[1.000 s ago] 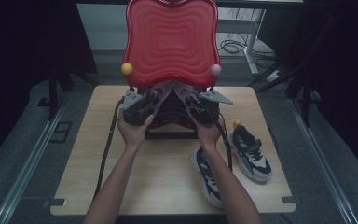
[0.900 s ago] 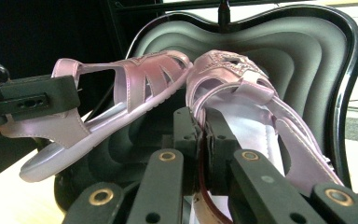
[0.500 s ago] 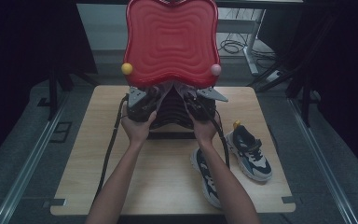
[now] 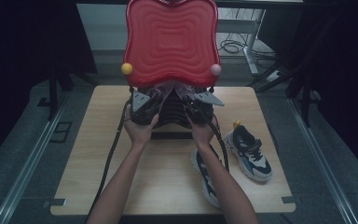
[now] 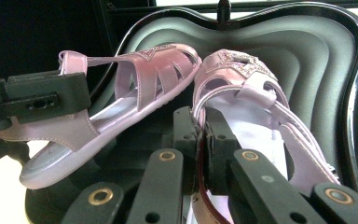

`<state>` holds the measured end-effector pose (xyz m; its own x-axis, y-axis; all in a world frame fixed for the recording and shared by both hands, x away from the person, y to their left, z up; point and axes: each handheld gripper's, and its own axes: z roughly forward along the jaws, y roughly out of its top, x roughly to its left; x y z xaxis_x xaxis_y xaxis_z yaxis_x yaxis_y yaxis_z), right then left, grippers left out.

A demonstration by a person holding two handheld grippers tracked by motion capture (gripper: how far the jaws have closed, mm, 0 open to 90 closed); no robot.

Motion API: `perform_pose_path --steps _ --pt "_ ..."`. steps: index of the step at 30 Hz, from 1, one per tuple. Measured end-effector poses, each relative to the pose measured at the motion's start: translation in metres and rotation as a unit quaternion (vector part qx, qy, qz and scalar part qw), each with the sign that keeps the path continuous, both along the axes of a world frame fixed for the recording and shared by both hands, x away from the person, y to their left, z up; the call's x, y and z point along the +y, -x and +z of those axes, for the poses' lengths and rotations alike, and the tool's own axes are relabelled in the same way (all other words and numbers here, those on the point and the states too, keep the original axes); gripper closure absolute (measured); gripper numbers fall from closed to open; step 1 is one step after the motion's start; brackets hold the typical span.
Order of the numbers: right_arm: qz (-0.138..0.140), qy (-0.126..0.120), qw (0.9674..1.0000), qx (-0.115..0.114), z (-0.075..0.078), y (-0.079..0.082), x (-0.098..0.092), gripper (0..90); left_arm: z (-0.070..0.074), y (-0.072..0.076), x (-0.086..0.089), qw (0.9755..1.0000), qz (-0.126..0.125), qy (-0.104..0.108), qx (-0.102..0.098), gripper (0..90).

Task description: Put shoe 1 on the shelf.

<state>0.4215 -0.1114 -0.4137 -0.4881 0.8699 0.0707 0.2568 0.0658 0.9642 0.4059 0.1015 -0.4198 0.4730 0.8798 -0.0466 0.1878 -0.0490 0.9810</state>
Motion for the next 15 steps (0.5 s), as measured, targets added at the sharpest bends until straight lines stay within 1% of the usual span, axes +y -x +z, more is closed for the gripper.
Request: perform_pose_path --steps 2,3,8,10,15 --pt "-0.002 0.004 1.0 0.0 -0.002 0.0 0.001 85.3 -0.004 0.001 0.0 1.0 -0.002 -0.002 0.001 86.3" --pt "0.003 0.009 1.0 0.002 -0.003 0.0 0.001 85.0 -0.007 0.001 0.0 1.0 -0.003 -0.003 0.003 86.3" --pt "0.006 0.02 0.9996 0.019 -0.008 -0.001 0.003 84.0 -0.018 0.004 -0.003 0.9997 -0.007 -0.02 0.011 86.2" --pt "0.011 0.03 0.9992 0.023 -0.011 -0.001 0.004 83.7 -0.022 0.005 -0.004 0.9996 -0.007 -0.025 0.013 86.2" --pt "0.019 0.038 0.9982 0.043 -0.016 -0.002 0.006 82.5 -0.025 0.005 -0.003 0.9995 -0.011 -0.025 0.014 85.8"
